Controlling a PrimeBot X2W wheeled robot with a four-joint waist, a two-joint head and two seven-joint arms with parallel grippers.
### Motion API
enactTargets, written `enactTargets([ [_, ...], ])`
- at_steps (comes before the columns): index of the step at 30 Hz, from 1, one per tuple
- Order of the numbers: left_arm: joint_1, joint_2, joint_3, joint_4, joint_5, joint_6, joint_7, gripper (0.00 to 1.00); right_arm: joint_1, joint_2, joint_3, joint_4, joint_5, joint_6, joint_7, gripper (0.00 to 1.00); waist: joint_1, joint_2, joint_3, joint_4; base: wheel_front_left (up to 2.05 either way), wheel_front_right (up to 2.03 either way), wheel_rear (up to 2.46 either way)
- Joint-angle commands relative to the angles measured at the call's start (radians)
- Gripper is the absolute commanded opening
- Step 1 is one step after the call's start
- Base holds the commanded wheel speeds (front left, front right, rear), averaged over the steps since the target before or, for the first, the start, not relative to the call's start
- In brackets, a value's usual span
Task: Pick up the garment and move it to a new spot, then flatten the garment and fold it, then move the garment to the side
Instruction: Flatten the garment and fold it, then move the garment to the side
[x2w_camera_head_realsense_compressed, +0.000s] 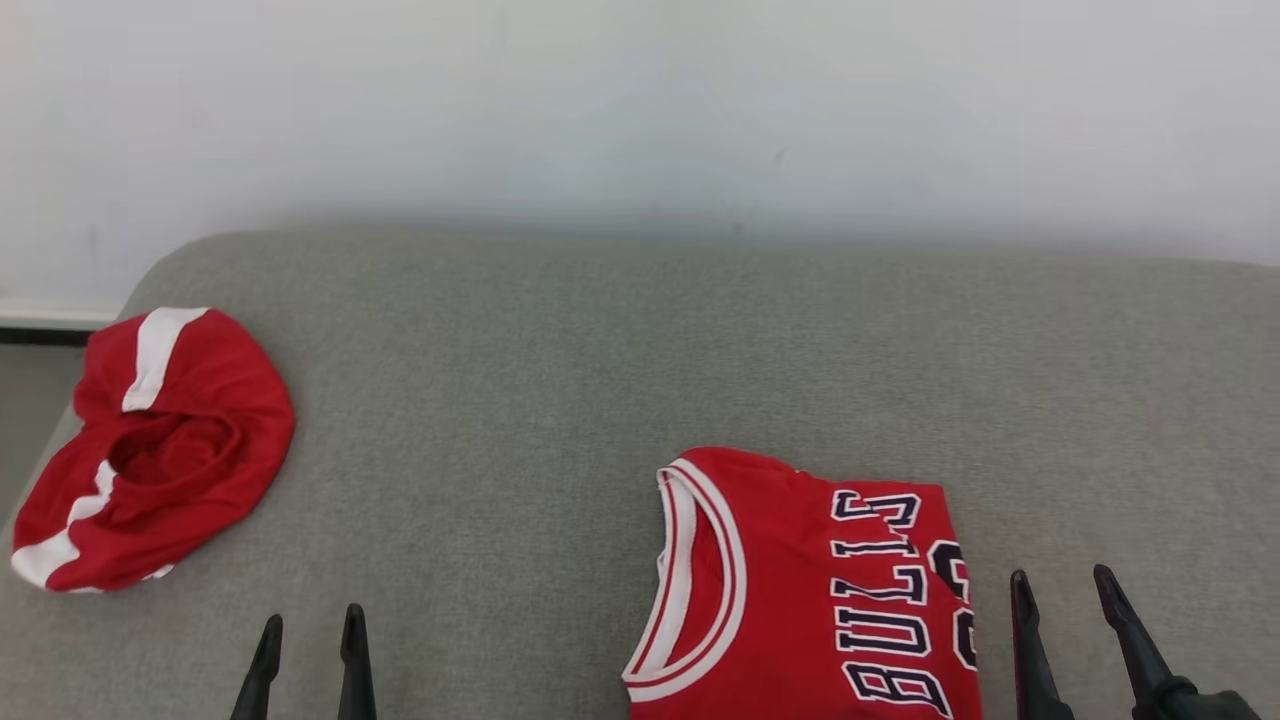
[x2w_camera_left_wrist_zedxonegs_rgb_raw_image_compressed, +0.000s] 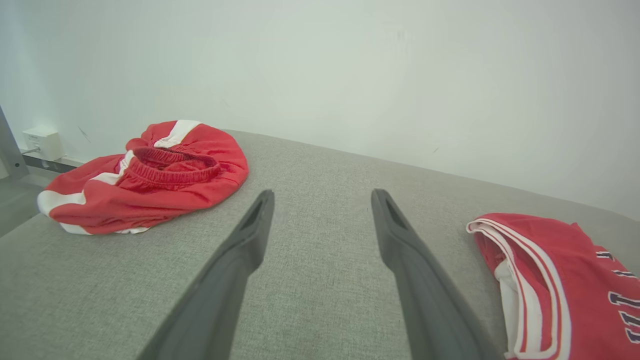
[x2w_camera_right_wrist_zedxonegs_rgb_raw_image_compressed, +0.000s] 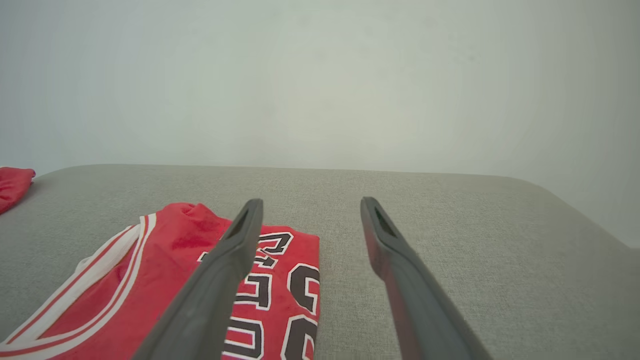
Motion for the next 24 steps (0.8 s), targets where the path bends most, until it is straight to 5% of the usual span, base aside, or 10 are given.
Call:
enactTargets([
  [1, 0.017, -0.001, 0.006, -0.009, -0.011, 0.006, -0.003, 1.0, 0.021, -0.008, 0.0, -0.01, 0.004, -0.002, 0.0, 1.0, 0.0002, 0.0001, -0.047, -0.05, 0.0, 0.0, 0.0],
  [24, 0.059, -0.001, 0.023, 0.007, 0.021, -0.003, -0.003, 1.0, 0.069, -0.008, 0.036, 0.02, 0.004, -0.002, 0.0, 1.0, 0.0002, 0.0001, -0.092, -0.054, 0.0, 0.0, 0.0],
])
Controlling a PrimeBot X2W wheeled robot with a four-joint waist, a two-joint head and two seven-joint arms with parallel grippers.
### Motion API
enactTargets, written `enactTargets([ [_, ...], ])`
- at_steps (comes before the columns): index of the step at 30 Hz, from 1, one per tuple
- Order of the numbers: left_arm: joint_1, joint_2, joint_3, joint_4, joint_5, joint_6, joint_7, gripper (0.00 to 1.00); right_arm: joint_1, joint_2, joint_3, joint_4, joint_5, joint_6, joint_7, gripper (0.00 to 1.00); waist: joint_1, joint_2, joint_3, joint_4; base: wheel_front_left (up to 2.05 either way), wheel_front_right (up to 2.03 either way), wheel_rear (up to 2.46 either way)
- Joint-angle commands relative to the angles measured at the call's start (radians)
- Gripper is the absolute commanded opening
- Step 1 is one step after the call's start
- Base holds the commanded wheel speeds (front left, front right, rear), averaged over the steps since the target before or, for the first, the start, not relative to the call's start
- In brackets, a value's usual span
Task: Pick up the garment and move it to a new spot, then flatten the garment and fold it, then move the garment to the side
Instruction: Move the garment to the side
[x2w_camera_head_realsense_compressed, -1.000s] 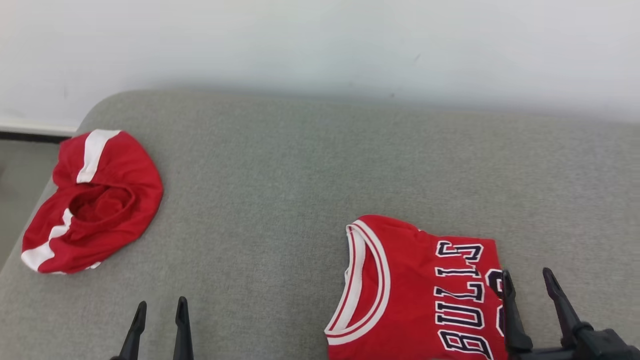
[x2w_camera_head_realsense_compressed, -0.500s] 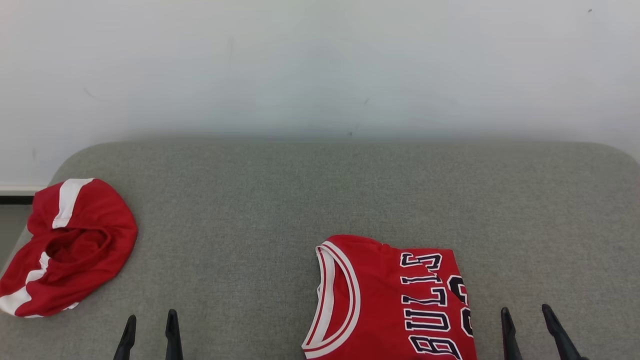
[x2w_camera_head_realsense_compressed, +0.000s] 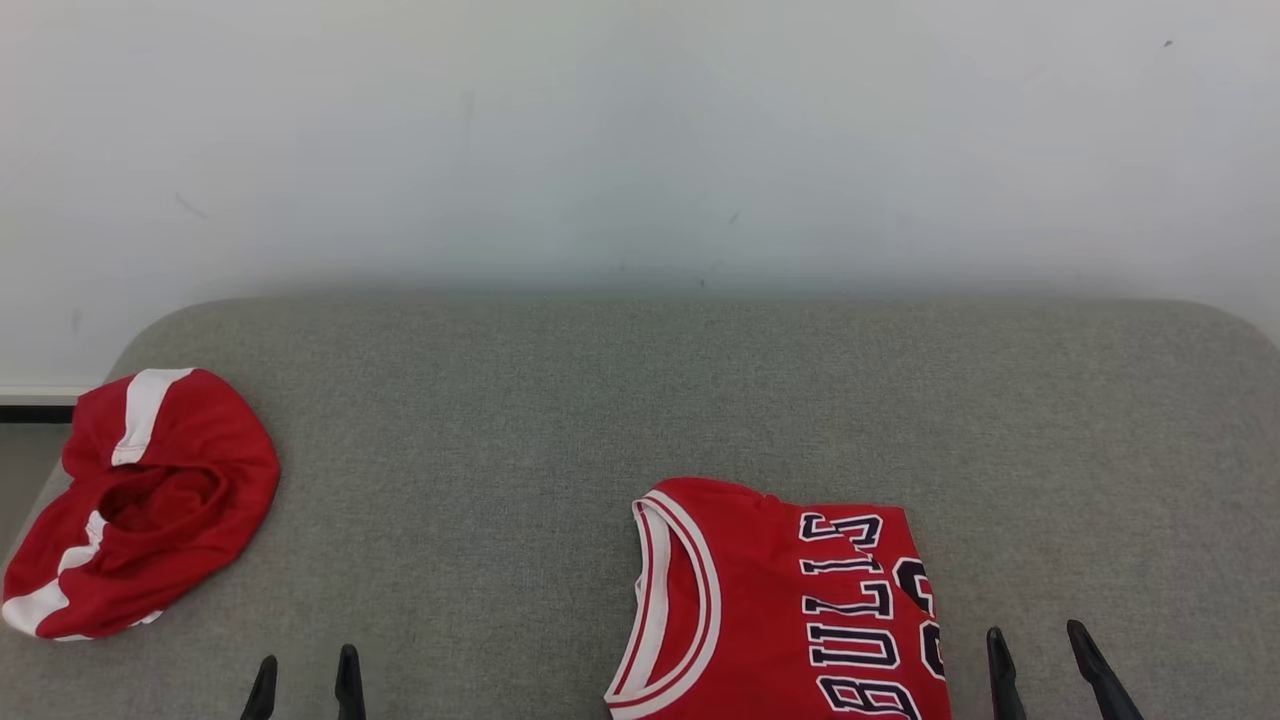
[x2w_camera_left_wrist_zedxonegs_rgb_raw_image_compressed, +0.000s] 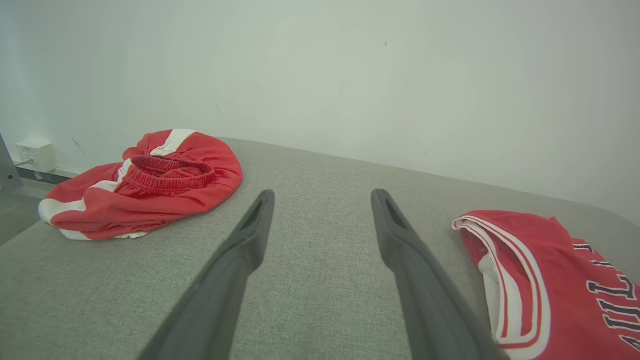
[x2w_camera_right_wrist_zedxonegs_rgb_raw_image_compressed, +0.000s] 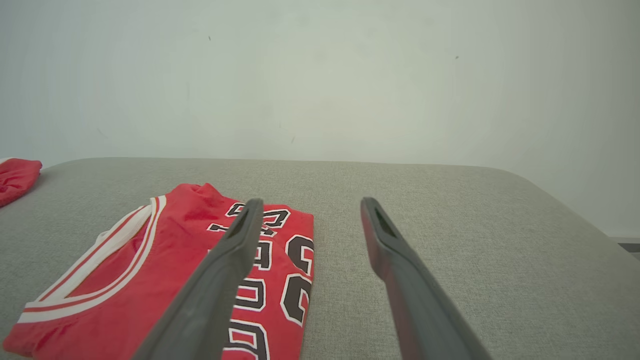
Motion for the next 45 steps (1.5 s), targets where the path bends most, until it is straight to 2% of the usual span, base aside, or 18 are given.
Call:
enactTargets([
  [1, 0.008, -0.001, -0.002, 0.008, 0.005, -0.004, -0.003, 1.0, -0.004, 0.001, 0.001, 0.002, 0.005, -0.002, 0.0, 1.0, 0.0001, 0.0, 0.002, -0.001, 0.0, 0.0, 0.0],
  [10, 0.002, -0.001, -0.023, 0.04, 0.002, -0.011, -0.003, 1.0, -0.006, 0.01, -0.006, 0.022, 0.006, -0.002, 0.0, 1.0, 0.0001, 0.0, 0.02, -0.004, 0.0, 0.0, 0.0],
  [14, -0.007, -0.001, -0.026, 0.042, -0.002, -0.014, -0.003, 1.0, -0.038, 0.012, -0.033, 0.071, 0.003, -0.002, 0.026, 1.0, 0.0001, 0.0, 0.031, -0.006, 0.0, 0.0, 0.0],
  [17, -0.009, -0.001, -0.031, 0.042, -0.005, -0.015, -0.003, 1.0, -0.08, 0.013, -0.038, 0.099, 0.021, -0.002, 0.108, 1.0, 0.0001, 0.0, 0.04, -0.007, 0.0, 0.0, 0.0],
  [22, -0.016, -0.001, -0.045, 0.041, -0.011, -0.016, -0.003, 1.0, -0.18, 0.016, -0.073, 0.143, 0.063, -0.002, 0.319, 1.0, 0.0001, 0.0, 0.061, 0.009, 0.0, 0.0, 0.0],
  [27, -0.037, -0.001, -0.076, 0.042, -0.022, -0.014, -0.003, 1.0, -0.286, 0.017, -0.096, 0.186, 0.061, -0.002, 0.536, 1.0, 0.0001, 0.0, 0.104, 0.051, 0.0, 0.0, 0.0],
  [31, -0.053, -0.001, -0.09, 0.052, -0.03, -0.015, -0.003, 1.0, -0.325, 0.017, -0.109, 0.228, 0.074, -0.002, 0.651, 1.0, 0.0001, 0.0, 0.122, 0.082, 0.0, 0.0, 0.0],
  [35, -0.063, -0.001, -0.095, 0.055, -0.031, -0.015, -0.003, 1.0, -0.342, 0.017, -0.109, 0.256, 0.084, -0.002, 0.73, 1.0, 0.0001, 0.0, 0.135, 0.107, 0.0, 0.0, 0.0],
  [45, -0.066, -0.001, -0.1, 0.05, -0.03, -0.016, -0.003, 1.0, -0.334, 0.018, -0.116, 0.302, 0.064, -0.002, 0.812, 1.0, 0.0001, 0.0, 0.155, 0.129, 0.0, 0.0, 0.0],
])
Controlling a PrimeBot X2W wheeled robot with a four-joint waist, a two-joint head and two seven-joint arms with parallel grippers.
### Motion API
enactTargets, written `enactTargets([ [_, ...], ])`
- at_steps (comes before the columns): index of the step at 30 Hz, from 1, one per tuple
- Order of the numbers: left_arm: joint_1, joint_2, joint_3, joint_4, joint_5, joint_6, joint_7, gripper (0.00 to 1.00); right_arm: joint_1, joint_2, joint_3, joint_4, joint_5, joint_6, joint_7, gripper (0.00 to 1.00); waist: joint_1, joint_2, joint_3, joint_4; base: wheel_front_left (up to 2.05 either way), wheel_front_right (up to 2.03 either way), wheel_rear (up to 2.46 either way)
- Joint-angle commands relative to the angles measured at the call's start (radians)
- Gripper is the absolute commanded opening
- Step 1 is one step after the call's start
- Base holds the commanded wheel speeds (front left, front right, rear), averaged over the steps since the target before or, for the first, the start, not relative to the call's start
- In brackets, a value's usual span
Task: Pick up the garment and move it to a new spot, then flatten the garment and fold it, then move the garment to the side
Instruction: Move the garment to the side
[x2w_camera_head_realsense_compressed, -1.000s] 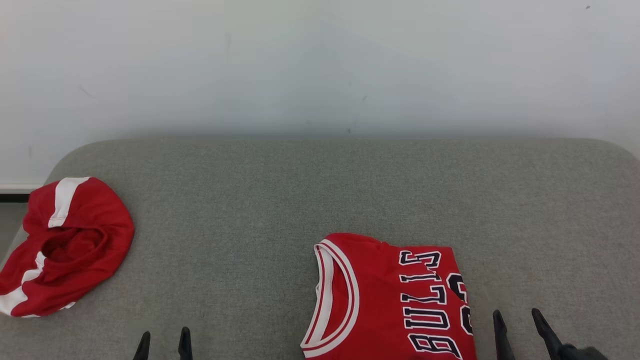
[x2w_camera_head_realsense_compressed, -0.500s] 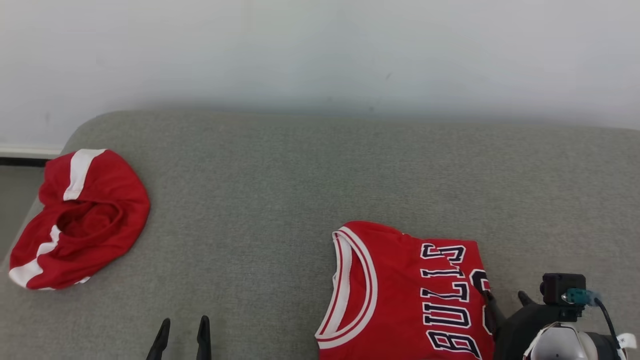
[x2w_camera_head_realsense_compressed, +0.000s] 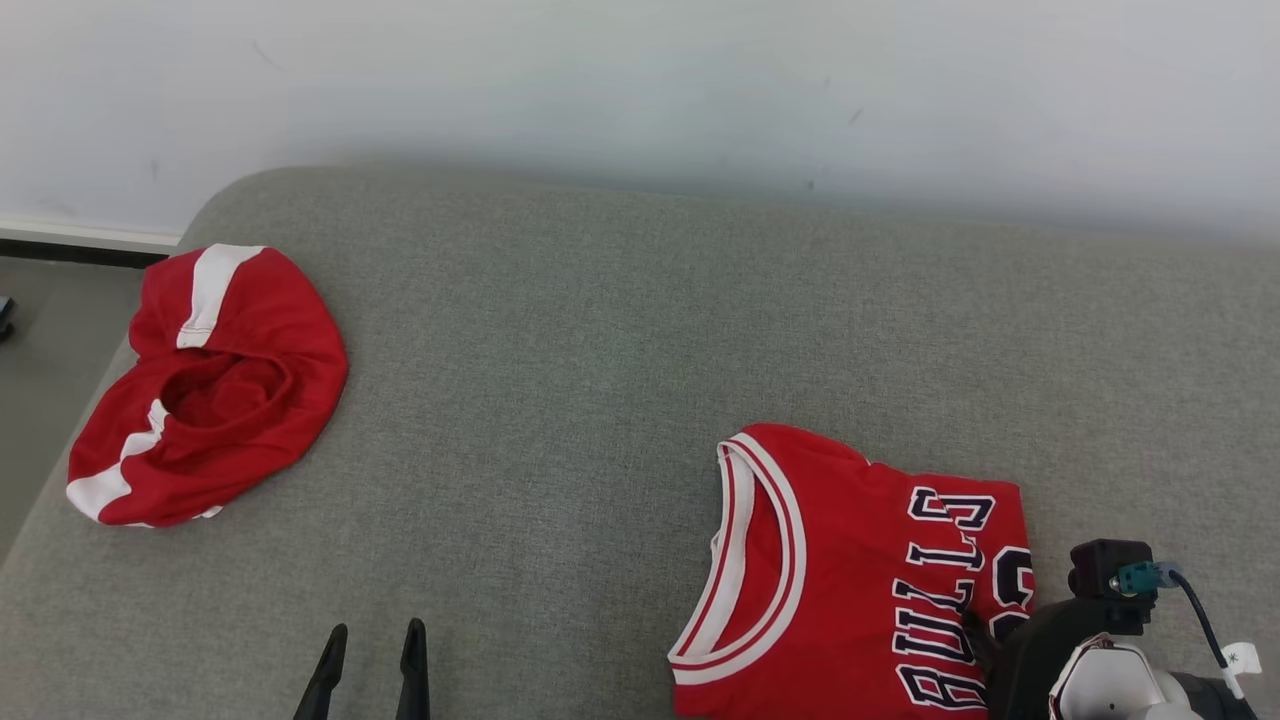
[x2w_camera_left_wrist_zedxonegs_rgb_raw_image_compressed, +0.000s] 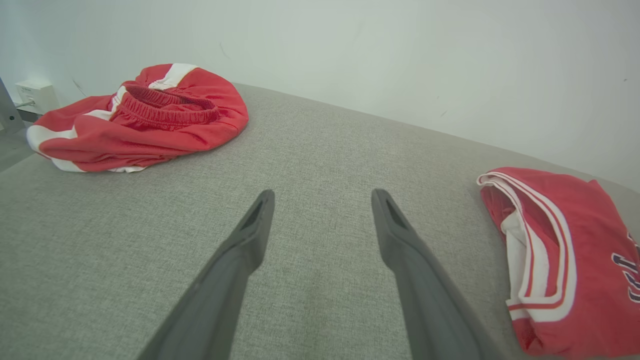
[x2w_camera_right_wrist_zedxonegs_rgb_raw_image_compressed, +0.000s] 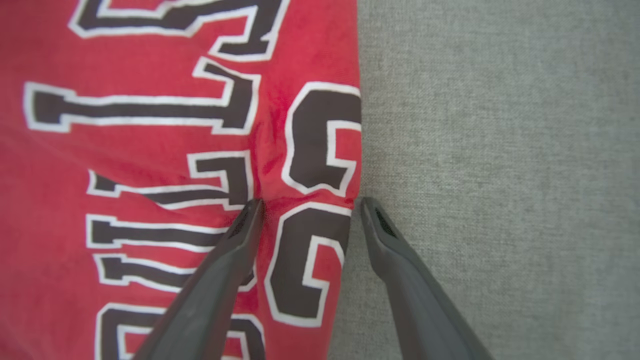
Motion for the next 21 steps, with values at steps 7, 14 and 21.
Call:
enactTargets([
  [7, -0.022, -0.001, -0.004, -0.012, -0.005, -0.001, -0.003, 1.0, -0.007, -0.033, -0.004, -0.01, -0.049, -0.003, 0.052, 0.0, 0.0, 0.0, 0.02, -0.014, 0.0, 0.0, 0.0],
  [14, -0.049, 0.0, -0.003, -0.04, -0.006, -0.001, -0.003, 1.0, -0.137, -0.16, 0.101, -0.061, -0.054, -0.002, 0.072, 0.0, 0.0, 0.0, 0.083, -0.085, 0.0, 0.0, 0.0],
  [21, -0.13, -0.001, 0.007, -0.112, 0.017, -0.001, -0.003, 1.0, -0.309, -0.289, 0.175, -0.048, -0.015, -0.002, 0.074, 0.0, 0.0, 0.0, 0.205, -0.183, 0.0, 0.0, 0.0],
])
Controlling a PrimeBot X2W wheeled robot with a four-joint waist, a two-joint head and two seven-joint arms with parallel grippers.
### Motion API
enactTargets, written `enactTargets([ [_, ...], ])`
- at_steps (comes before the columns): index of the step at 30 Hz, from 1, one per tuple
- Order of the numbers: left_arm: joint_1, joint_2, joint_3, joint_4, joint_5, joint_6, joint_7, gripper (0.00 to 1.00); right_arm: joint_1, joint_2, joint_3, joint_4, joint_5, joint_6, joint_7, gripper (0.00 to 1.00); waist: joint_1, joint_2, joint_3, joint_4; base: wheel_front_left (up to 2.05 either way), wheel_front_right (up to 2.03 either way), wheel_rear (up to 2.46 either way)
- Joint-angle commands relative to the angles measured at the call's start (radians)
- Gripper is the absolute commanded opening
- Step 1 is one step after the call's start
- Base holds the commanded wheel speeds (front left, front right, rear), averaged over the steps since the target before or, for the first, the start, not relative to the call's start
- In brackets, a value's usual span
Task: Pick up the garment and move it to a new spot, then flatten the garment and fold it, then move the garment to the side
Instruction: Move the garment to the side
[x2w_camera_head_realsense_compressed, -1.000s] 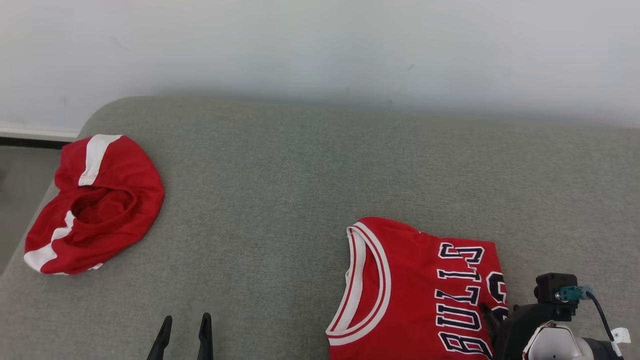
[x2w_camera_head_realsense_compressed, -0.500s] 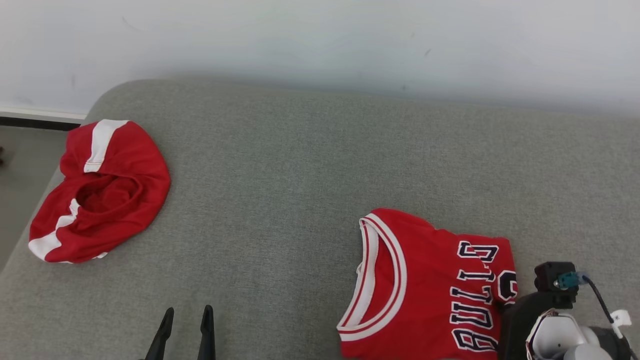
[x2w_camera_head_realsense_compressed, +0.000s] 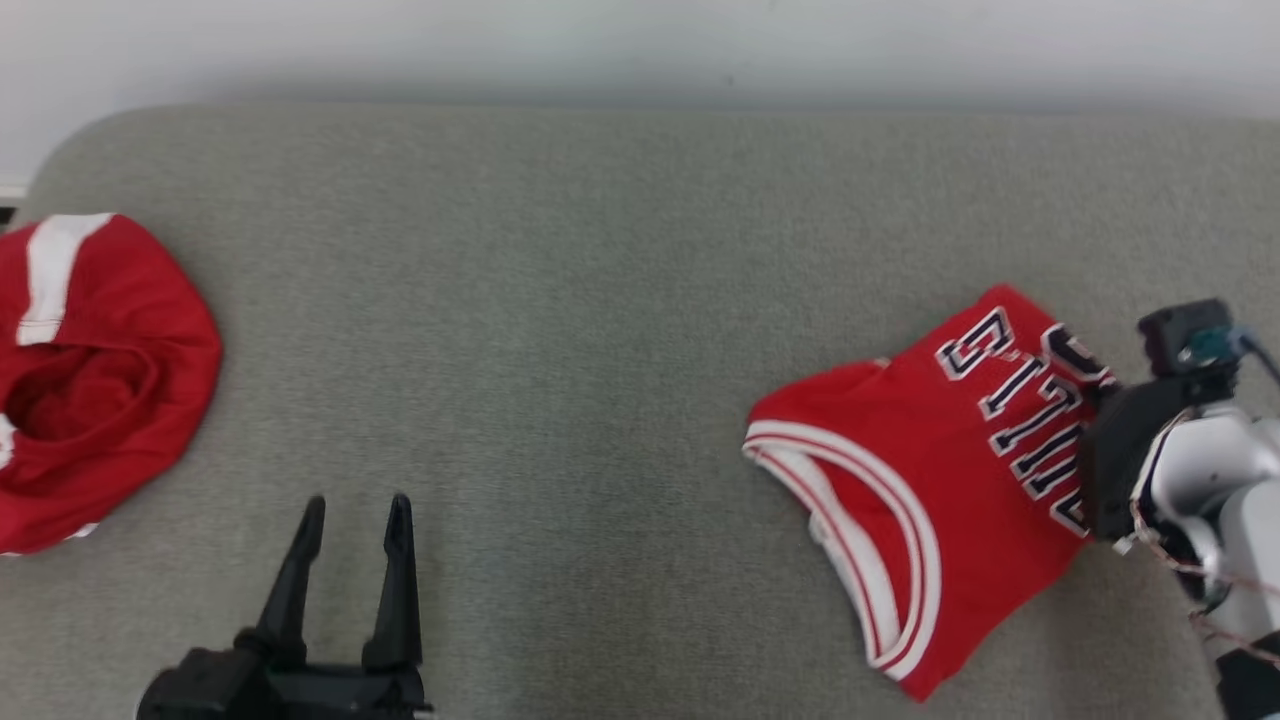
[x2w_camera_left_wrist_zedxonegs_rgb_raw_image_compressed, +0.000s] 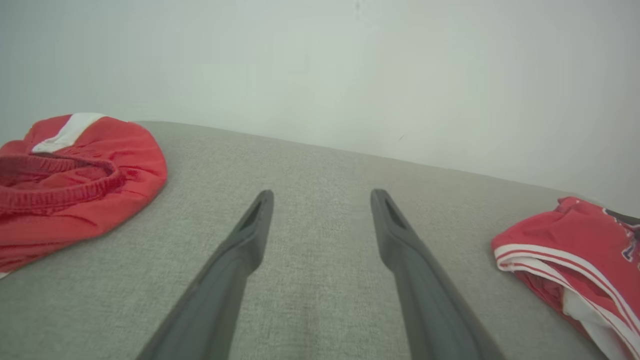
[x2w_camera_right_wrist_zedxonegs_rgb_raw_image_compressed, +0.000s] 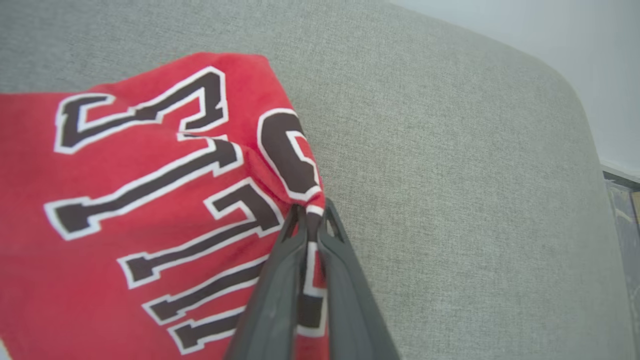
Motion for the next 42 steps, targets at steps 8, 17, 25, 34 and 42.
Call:
enactTargets([
  [8, -0.123, 0.026, 0.008, -0.131, 0.076, 0.0, -0.003, 1.0, -0.141, -0.111, -0.028, 0.009, 0.02, -0.003, -0.051, 0.0, -0.0002, -0.0001, 0.234, -0.209, 0.0, 0.0, 0.0],
  [17, -0.203, 0.114, -0.026, -0.197, 0.097, 0.0, -0.003, 1.0, -0.253, -0.194, -0.035, 0.072, 0.003, -0.002, -0.132, 0.0, -0.0002, -0.0001, 0.37, -0.331, 0.0, 0.0, 0.0],
  [25, -0.227, 0.15, -0.058, -0.221, 0.101, 0.0, -0.003, 1.0, -0.306, -0.224, -0.049, 0.135, -0.05, -0.003, -0.236, 0.0, -0.0002, -0.0001, 0.4, -0.376, 0.0, 0.0, 0.0],
  [34, -0.228, 0.163, -0.073, -0.221, 0.1, 0.0, -0.003, 1.0, -0.347, -0.232, -0.003, 0.158, -0.088, -0.003, -0.332, 0.0, -0.0002, -0.0001, 0.399, -0.391, 0.0, 0.0, 0.0],
  [42, -0.208, 0.159, -0.063, -0.214, 0.092, 0.0, -0.003, 1.0, -0.331, -0.26, -0.012, 0.141, -0.137, -0.003, -0.382, 0.0, -0.0002, -0.0001, 0.389, -0.39, 0.0, 0.0, 0.0],
])
